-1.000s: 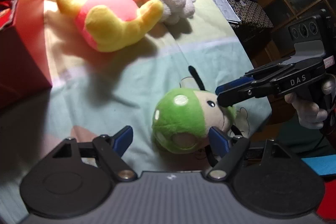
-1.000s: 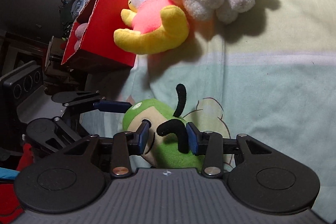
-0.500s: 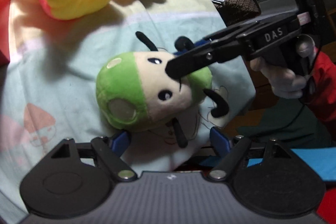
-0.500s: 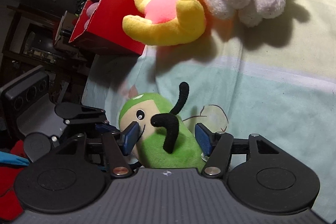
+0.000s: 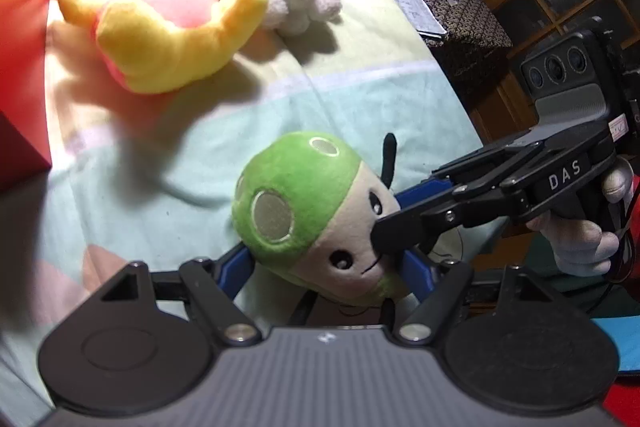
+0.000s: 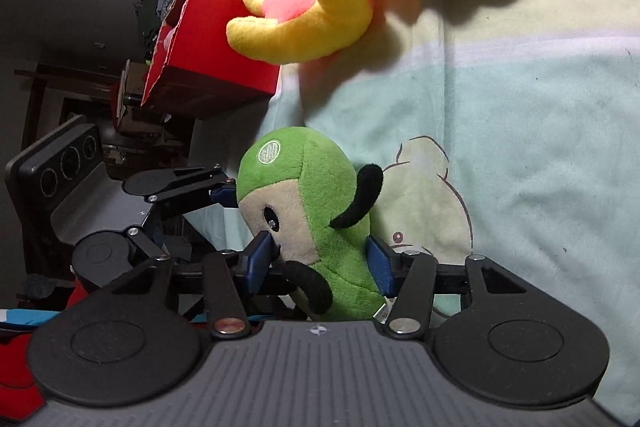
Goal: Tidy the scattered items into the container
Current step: 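Carry the green plush with the right gripper toward the red box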
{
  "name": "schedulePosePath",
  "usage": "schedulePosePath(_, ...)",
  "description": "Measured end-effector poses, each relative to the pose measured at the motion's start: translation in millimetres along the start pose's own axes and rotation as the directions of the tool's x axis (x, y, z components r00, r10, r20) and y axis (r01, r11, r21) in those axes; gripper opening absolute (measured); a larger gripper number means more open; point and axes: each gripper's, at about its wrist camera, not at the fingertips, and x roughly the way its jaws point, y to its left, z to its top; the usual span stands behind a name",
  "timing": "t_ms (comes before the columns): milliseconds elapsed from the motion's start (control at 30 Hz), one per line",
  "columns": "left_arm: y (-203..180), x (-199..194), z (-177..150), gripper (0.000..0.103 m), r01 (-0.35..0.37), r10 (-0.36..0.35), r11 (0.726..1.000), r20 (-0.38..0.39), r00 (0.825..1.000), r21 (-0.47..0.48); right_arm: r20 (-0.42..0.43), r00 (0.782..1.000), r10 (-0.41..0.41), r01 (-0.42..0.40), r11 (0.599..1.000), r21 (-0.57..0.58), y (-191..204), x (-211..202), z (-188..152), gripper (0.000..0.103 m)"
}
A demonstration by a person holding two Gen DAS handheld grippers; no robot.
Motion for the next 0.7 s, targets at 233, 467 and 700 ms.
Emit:
schedulePosePath(233, -21.8, -35.9, 11.3, 0.078, -0.045, 0.036, 0.995, 0.097, 0.995, 0.094, 0.073, 0.997, 0.039, -0.041, 0.999, 0.027, 7.9, -17.7, -7.4, 0.052)
schedulePosePath(467, -26.3, -88.2, 26.4, 0.078, -0.087, 0.053, 0.988, 0.246, 0.968, 0.131, 0.198, 0.978, 0.065, -0.059, 0.998, -0.036, 45.0, -49.0, 6.3, 0.052)
schedulePosePath(700, -4.9, -146.5, 37.6, 0.079, -0.118, 0.058, 0.983, 0.364, 0.930, 0.144, 0.309, 0.948, 0.078, -0.036, 0.990, -0.138, 100.3, -60.5, 27.7, 0.052)
